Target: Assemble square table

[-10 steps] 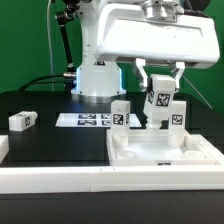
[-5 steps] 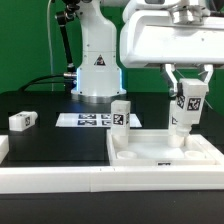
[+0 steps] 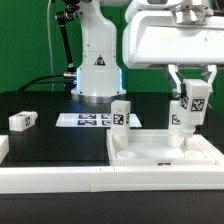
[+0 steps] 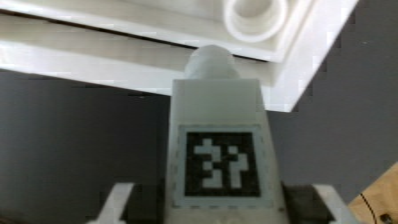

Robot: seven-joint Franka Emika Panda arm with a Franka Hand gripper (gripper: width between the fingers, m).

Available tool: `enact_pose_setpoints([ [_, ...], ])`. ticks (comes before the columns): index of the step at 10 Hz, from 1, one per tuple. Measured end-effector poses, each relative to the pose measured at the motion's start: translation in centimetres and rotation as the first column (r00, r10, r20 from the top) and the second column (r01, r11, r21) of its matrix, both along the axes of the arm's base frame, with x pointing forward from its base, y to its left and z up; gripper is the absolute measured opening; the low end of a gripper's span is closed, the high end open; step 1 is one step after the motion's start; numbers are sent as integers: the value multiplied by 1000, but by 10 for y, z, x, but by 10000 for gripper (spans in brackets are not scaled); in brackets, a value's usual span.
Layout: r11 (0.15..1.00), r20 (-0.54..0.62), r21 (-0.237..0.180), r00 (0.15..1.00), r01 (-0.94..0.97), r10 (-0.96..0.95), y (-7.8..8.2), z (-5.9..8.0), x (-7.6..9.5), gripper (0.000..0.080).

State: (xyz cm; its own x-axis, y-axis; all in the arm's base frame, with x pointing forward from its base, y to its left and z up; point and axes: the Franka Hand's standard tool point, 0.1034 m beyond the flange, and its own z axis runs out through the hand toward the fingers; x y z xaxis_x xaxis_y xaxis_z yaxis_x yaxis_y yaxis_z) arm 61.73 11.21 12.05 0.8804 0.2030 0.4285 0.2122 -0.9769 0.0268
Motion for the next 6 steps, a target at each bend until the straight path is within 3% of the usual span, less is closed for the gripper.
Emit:
enact_pose_setpoints([
  [2, 1000, -4, 1, 1000, -13, 13, 8, -13, -4, 290],
  [6, 1000, -23, -5, 1000, -15, 15, 7, -26, -9, 290],
])
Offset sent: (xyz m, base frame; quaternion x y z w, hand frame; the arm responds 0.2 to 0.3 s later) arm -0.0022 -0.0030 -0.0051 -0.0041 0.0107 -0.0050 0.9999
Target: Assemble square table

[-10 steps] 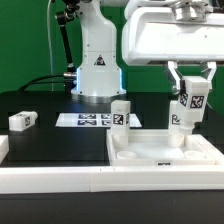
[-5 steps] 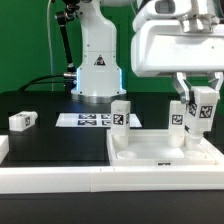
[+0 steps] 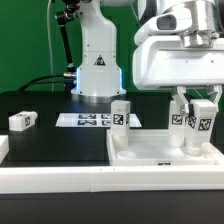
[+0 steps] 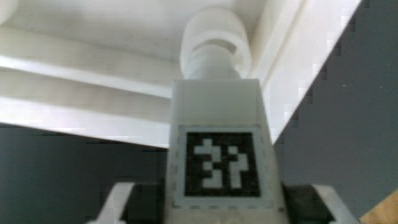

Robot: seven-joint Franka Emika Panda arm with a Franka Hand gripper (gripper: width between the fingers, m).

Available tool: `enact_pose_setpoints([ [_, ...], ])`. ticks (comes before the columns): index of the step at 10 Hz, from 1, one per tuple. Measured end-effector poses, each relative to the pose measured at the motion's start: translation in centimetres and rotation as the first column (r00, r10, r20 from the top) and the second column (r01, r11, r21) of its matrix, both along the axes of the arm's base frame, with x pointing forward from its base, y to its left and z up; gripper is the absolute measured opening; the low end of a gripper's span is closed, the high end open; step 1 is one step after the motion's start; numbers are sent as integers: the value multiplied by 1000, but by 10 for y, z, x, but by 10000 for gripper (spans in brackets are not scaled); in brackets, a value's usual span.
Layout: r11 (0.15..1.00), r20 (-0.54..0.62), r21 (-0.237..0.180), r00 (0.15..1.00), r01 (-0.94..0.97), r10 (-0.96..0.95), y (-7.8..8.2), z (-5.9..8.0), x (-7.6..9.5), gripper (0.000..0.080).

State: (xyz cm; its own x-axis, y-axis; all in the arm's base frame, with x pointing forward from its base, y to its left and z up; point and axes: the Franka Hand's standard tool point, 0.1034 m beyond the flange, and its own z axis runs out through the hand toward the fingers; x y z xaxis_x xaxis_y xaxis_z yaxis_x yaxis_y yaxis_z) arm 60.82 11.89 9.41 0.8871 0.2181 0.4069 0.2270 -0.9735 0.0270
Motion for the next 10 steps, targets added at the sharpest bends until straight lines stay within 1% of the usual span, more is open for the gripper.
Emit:
enact_pose_setpoints([
  [2, 1000, 4, 0, 1000, 0, 0, 0, -2, 1, 290],
  [6, 1000, -3, -5, 1000, -1, 1, -1, -12, -2, 290],
  [10, 1000, 42, -5, 999, -3, 3, -1, -13, -4, 290],
])
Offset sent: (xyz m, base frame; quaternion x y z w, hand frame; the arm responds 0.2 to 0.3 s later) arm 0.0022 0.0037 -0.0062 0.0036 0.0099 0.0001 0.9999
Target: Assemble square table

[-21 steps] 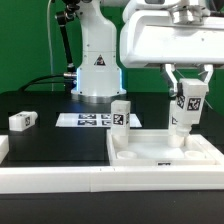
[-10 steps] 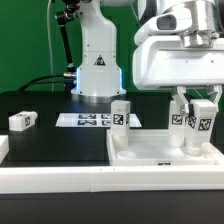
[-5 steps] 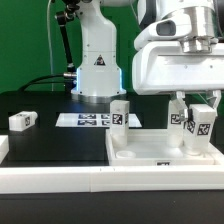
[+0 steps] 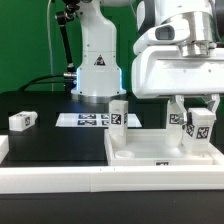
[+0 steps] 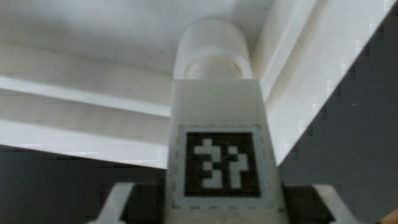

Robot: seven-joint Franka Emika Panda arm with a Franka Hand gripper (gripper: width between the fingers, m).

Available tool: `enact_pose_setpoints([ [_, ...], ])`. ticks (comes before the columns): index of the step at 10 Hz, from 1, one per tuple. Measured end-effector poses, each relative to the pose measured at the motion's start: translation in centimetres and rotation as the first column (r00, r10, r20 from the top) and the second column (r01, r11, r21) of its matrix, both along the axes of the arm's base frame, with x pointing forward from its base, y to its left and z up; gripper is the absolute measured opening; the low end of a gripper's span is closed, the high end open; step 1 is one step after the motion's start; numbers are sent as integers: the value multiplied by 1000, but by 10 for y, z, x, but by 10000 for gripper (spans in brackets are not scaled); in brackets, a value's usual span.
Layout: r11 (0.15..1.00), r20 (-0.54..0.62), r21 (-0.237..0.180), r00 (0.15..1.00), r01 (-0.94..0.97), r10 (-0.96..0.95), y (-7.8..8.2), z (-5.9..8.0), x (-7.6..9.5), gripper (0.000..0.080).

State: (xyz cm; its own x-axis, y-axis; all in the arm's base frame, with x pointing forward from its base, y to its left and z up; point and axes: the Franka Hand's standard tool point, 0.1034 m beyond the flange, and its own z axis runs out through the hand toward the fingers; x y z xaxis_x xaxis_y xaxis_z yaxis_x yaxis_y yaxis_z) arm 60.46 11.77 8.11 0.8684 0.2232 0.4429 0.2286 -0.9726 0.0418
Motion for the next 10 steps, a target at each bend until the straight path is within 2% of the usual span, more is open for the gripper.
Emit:
enact_pose_setpoints([
  [3, 1000, 7, 0, 1000, 0, 0, -1, 0, 0, 294],
  [4, 1000, 7, -1, 1000, 0, 0, -1, 0, 0, 505],
  [5, 1000, 7, -1, 1000, 0, 0, -1, 0, 0, 505],
  [6, 1000, 7, -2, 1000, 0, 0, -1, 0, 0, 622],
  [10, 1000, 10, -16, 1000, -14, 14, -12, 12, 4, 648],
])
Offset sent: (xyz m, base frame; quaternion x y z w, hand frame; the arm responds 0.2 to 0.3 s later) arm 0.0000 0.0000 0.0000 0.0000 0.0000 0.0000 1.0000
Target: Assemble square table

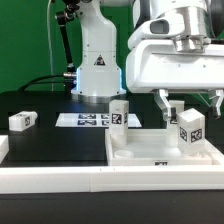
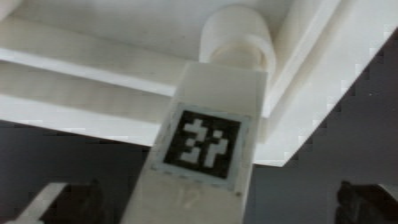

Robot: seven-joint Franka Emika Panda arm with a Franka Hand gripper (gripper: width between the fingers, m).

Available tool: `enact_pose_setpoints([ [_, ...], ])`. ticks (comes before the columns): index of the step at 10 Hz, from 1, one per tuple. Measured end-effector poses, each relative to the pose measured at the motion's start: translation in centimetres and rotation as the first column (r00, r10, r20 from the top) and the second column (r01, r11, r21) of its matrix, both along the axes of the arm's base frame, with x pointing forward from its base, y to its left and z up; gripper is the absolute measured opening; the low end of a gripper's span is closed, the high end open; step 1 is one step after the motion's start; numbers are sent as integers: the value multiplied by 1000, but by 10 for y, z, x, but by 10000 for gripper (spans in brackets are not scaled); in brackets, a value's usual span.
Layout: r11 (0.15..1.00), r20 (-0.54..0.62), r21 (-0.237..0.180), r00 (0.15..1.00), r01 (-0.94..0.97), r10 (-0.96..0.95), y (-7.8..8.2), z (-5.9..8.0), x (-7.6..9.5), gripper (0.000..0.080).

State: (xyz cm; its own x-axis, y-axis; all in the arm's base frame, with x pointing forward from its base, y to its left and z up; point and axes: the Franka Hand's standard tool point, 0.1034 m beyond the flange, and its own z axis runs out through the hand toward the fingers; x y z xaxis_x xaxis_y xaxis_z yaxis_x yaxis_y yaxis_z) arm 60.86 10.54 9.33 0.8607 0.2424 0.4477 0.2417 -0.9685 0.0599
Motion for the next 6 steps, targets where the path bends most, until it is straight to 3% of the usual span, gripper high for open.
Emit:
enact_pose_setpoints([
  [3, 1000, -35, 2, 999, 8, -8, -6, 19, 3, 649],
  [6, 1000, -49, 2, 999, 8, -8, -6, 17, 2, 649],
])
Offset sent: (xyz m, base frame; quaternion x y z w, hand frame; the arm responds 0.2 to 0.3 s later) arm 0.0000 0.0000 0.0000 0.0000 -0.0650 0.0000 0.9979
